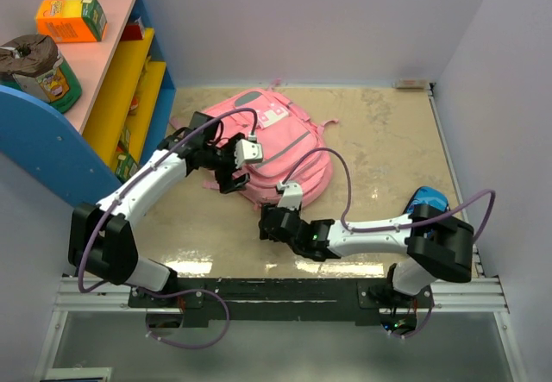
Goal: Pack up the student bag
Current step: Adjust the student bag at the center of the board, then zip the student bag at the center of the board.
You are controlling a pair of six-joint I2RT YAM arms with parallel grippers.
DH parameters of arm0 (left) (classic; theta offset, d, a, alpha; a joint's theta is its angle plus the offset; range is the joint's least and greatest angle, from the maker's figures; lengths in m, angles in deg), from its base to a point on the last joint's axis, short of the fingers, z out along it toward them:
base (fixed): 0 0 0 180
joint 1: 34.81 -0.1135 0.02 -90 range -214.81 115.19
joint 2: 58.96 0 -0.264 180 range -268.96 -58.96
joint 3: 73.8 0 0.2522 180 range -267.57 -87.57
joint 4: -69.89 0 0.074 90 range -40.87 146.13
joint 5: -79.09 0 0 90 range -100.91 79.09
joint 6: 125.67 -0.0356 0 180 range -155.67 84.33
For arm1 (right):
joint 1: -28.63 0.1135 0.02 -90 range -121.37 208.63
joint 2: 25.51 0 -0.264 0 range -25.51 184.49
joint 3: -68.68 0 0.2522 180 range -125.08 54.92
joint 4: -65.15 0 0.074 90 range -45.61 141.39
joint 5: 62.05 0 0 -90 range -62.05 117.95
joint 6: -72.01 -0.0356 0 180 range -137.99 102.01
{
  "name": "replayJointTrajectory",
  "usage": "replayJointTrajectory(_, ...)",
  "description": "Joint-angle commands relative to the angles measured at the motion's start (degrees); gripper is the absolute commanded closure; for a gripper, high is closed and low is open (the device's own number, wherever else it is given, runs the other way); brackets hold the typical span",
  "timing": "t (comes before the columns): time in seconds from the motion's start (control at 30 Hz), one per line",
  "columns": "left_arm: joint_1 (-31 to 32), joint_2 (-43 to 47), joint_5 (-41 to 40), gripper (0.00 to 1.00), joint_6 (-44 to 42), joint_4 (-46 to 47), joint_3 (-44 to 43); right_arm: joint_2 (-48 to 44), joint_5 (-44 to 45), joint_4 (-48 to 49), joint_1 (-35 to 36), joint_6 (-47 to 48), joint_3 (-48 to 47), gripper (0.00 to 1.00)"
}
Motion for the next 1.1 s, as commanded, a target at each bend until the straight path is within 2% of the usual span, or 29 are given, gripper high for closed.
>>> replayJointTrajectory(0.0, 1.42, -1.52, -3.01, 0.13, -5.34, 1.76, 0.13, 1.57, 8.44, 4.85, 3.26, -2.27, -3.08, 0.39)
replayJointTrajectory(0.07, 1.86, -2.84, -4.67, 0.16, -5.95, 3.07, -0.05, 2.18, 8.45, 7.42, 3.53, -1.04, -2.90, 0.41)
replayJointTrajectory(0.3, 3.35, -5.22, -9.07, 0.18, -8.24, 8.18, 0.91, 3.15, 9.94, 12.25, 3.61, -1.47, -0.44, 0.45)
replayJointTrajectory(0.47, 3.97, -3.02, -8.03, 0.18, -8.15, 11.25, 2.15, 1.22, 10.30, 13.49, 3.61, -2.00, 2.46, 0.45)
replayJointTrajectory(0.53, 4.49, -3.11, -8.11, 0.21, -7.72, 11.87, 2.58, 1.30, 11.34, 13.67, 3.61, -2.43, 3.08, 0.45)
replayJointTrajectory(0.57, 4.85, -3.20, -8.29, 0.29, -7.36, 13.44, 2.93, 1.39, 11.87, 13.15, 3.70, -3.57, 2.91, 0.45)
replayJointTrajectory(0.63, 5.37, -3.20, -8.55, 0.36, -5.70, 15.03, 4.08, 2.88, 13.88, 10.43, 3.61, -6.63, 1.59, 0.43)
replayJointTrajectory(0.73, 6.25, -2.06, -9.16, 0.62, -1.41, 19.77, 5.92, 4.82, 15.13, 8.22, 3.70, -9.20, 0.36, 0.41)
replayJointTrajectory(0.77, 6.43, -1.88, -9.60, 0.80, -0.17, 21.26, 6.10, 5.08, 15.56, 8.31, 3.61, -9.81, 0.27, 0.41)
replayJointTrajectory(0.87, 6.43, -1.62, -8.82, 1.00, 2.92, 20.49, 5.84, 7.10, 17.06, 10.23, 3.53, -8.24, -0.96, 0.39)
replayJointTrajectory(1.07, 6.43, -1.09, -7.94, 1.00, 6.26, 16.80, 5.49, 12.37, 15.65, 11.73, 3.44, -7.27, -5.79, 0.41)
